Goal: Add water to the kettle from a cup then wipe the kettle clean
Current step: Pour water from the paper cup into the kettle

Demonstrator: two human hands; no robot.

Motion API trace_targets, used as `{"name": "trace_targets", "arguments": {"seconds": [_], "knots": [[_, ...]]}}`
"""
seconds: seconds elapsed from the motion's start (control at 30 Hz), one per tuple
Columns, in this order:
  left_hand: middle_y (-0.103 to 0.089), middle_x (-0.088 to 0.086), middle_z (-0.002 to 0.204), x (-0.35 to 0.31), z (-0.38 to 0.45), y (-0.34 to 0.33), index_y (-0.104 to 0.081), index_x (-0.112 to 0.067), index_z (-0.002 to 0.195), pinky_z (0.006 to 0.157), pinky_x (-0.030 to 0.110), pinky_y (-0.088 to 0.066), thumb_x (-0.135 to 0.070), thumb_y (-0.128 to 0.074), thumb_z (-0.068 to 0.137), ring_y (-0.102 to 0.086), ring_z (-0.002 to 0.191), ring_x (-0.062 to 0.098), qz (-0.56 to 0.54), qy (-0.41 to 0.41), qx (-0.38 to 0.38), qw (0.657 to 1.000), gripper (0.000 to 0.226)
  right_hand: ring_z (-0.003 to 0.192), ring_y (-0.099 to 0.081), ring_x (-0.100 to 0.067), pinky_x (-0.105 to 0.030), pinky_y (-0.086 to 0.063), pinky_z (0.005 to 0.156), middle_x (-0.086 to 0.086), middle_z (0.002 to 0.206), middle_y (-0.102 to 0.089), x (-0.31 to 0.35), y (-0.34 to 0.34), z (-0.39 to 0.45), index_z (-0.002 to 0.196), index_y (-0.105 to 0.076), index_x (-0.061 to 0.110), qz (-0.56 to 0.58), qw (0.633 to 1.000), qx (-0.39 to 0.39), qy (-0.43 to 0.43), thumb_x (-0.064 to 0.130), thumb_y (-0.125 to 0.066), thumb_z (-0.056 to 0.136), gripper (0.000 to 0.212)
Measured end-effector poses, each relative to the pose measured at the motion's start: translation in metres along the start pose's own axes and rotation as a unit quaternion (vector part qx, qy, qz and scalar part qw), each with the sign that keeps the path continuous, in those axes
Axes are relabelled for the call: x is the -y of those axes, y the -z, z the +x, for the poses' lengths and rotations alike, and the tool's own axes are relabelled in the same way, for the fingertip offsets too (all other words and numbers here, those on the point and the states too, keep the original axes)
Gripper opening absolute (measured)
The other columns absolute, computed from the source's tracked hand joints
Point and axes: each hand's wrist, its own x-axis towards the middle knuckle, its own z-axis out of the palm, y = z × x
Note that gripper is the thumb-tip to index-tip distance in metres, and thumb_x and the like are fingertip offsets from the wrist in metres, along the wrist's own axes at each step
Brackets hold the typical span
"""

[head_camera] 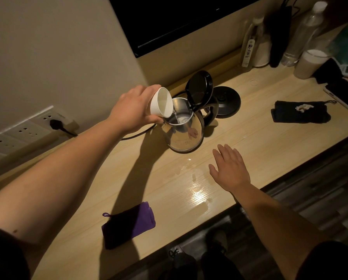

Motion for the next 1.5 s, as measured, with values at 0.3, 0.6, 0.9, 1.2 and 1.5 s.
{"name": "trace_targets", "arguments": {"seconds": [0.3, 0.6, 0.9, 1.2, 1.5], "knots": [[-0.050, 0.010, 0.129, 0.001, 0.002, 0.005, -0.033, -0.029, 0.144, 0.094, 0.044, -0.036, -0.048, -0.081, 0.071, -0.045, 0.117, 0.029, 0.012, -0.009, 0.004, 1.000, 0.090, 0.150, -0.020, -0.031, -0.049, -0.014, 0.122, -0.012, 0.159, -0.033, 0.001, 0.003, -0.001, 0.151, -0.038, 0.014, 0.014, 1.000, -0.005, 0.001, 0.058, -0.005, 0.092, 0.081], [-0.048, 0.010, 0.132, -0.002, 0.004, 0.006, -0.033, -0.030, 0.145, 0.096, 0.044, -0.035, -0.046, -0.081, 0.072, -0.044, 0.119, 0.030, 0.019, -0.011, 0.012, 1.000, 0.089, 0.150, -0.021, -0.031, -0.048, -0.014, 0.121, -0.012, 0.159, -0.033, 0.001, 0.002, -0.001, 0.150, -0.038, 0.013, 0.011, 1.000, -0.002, -0.001, 0.058, -0.007, 0.092, 0.079], [-0.048, 0.010, 0.131, -0.003, 0.007, 0.006, -0.033, -0.032, 0.145, 0.095, 0.044, -0.035, -0.046, -0.082, 0.071, -0.043, 0.118, 0.029, 0.029, -0.014, 0.015, 0.999, 0.090, 0.149, -0.023, -0.032, -0.049, -0.015, 0.121, -0.013, 0.158, -0.035, 0.001, 0.002, -0.001, 0.150, -0.040, 0.013, 0.013, 1.000, -0.003, -0.003, 0.057, -0.008, 0.093, 0.079], [-0.048, 0.010, 0.129, -0.003, 0.008, 0.007, -0.034, -0.032, 0.145, 0.096, 0.045, -0.034, -0.046, -0.082, 0.071, -0.043, 0.117, 0.030, 0.025, -0.014, 0.019, 0.999, 0.090, 0.148, -0.026, -0.032, -0.050, -0.017, 0.120, -0.013, 0.156, -0.038, 0.001, 0.001, -0.001, 0.148, -0.043, 0.012, 0.014, 1.000, -0.003, -0.004, 0.058, -0.010, 0.093, 0.078], [-0.048, 0.012, 0.129, -0.005, 0.008, 0.012, -0.035, -0.031, 0.146, 0.097, 0.044, -0.033, -0.047, -0.082, 0.070, -0.043, 0.118, 0.031, 0.026, -0.014, 0.024, 0.999, 0.090, 0.149, -0.024, -0.031, -0.049, -0.014, 0.121, -0.012, 0.158, -0.036, 0.001, 0.001, 0.000, 0.149, -0.040, 0.013, 0.009, 1.000, -0.003, -0.002, 0.058, -0.007, 0.092, 0.080]]}}
